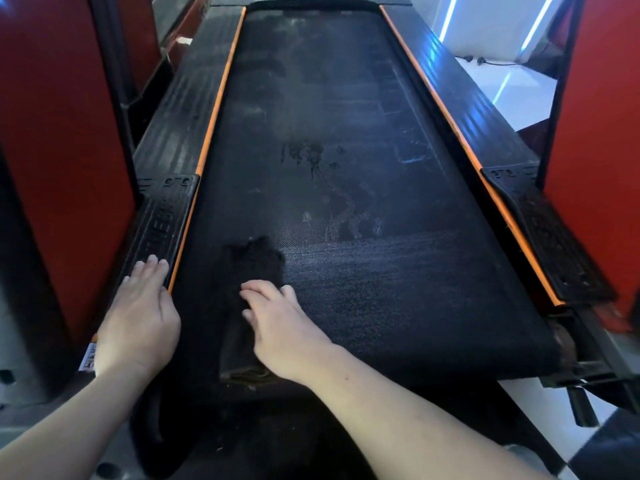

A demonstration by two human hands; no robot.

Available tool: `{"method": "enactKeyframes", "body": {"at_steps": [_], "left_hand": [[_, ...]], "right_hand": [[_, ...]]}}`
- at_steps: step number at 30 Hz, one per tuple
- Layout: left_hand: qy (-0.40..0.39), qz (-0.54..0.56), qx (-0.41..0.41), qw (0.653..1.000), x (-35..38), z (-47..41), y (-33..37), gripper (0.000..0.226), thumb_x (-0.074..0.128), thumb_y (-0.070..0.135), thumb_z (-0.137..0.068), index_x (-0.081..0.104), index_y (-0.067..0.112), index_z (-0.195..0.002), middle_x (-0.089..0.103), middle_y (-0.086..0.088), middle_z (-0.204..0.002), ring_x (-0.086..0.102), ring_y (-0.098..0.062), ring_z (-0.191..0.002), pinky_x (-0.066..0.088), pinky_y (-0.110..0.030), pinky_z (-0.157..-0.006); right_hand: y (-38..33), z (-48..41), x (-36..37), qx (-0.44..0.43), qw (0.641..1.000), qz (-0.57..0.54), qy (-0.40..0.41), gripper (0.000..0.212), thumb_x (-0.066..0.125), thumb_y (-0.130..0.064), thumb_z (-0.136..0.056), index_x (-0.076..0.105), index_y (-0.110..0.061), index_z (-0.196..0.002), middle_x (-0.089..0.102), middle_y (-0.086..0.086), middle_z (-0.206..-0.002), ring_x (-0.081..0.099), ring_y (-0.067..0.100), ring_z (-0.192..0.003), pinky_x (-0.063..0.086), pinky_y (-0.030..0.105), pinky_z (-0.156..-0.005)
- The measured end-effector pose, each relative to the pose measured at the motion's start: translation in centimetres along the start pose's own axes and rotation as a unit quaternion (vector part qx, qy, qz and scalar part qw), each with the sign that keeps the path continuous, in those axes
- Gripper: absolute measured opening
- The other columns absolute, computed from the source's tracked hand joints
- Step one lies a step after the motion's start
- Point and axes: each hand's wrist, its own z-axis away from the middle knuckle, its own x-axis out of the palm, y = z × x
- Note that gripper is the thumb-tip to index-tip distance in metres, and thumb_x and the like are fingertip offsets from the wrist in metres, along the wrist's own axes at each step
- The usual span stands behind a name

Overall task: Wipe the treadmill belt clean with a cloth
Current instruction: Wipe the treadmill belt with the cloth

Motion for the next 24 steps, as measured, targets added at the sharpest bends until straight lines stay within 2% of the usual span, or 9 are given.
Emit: {"method": "enactKeyframes", "body": {"at_steps": [5,9,15,18,20,24], "left_hand": [[-0.002,-0.016,0.014,1.000,0.1,0.0,0.0,0.050,0.034,0.011,-0.100,0.037,0.006,-0.149,0.028,-0.007,-0.160,0.019,-0.019,-0.150,0.012,-0.036,-0.123],[-0.006,-0.034,0.021,0.999,0.2,-0.1,-0.2,0.064,0.021,0.027,-0.093,0.033,0.003,-0.151,0.027,-0.010,-0.160,0.019,-0.021,-0.150,0.010,-0.035,-0.123],[-0.008,-0.031,0.013,0.999,0.4,-0.2,-0.3,0.053,0.033,0.014,-0.099,0.031,0.003,-0.151,0.025,-0.010,-0.161,0.018,-0.021,-0.150,0.009,-0.037,-0.124],[-0.005,-0.036,0.017,0.999,0.3,-0.2,-0.2,0.062,0.023,0.025,-0.094,0.032,0.001,-0.151,0.026,-0.011,-0.160,0.019,-0.023,-0.150,0.008,-0.035,-0.123],[0.000,-0.033,0.020,0.999,0.4,-0.2,-0.1,0.070,0.018,0.030,-0.088,0.033,0.001,-0.150,0.027,-0.011,-0.160,0.019,-0.023,-0.150,0.007,-0.033,-0.122],[0.013,-0.033,0.021,0.999,0.7,-0.1,-0.3,0.069,0.020,0.029,-0.089,0.035,0.000,-0.149,0.030,-0.012,-0.159,0.021,-0.024,-0.149,0.009,-0.035,-0.123]], "right_hand": [[4.0,2.6,-4.8,0.055,0.998,0.016,0.007,0.042,0.039,-0.022,-0.107,0.043,-0.015,-0.148,0.032,-0.015,-0.153,0.033,0.015,-0.127,0.026,0.026,-0.114],[8.3,5.2,-9.4,0.099,0.994,0.034,0.017,0.041,0.043,-0.022,-0.105,0.049,-0.020,-0.145,0.040,-0.019,-0.149,0.034,0.007,-0.129,0.025,0.028,-0.117],[13.8,8.3,-14.7,0.151,0.983,0.078,0.071,0.036,0.052,-0.014,-0.101,0.060,-0.019,-0.135,0.050,-0.018,-0.142,0.043,0.011,-0.122,0.027,0.025,-0.111],[16.0,9.2,-16.6,0.179,0.975,0.095,0.096,0.033,0.056,-0.009,-0.099,0.065,-0.015,-0.130,0.055,-0.011,-0.140,0.048,0.019,-0.121,0.024,0.019,-0.105],[17.3,9.7,-17.8,0.193,0.970,0.107,0.099,0.033,0.056,-0.007,-0.098,0.066,-0.014,-0.129,0.056,-0.009,-0.139,0.051,0.023,-0.121,0.025,0.021,-0.106],[19.0,10.8,-20.1,0.210,0.965,0.120,0.102,0.033,0.056,-0.002,-0.096,0.066,-0.011,-0.126,0.058,-0.005,-0.137,0.053,0.027,-0.126,0.030,0.029,-0.112]]}}
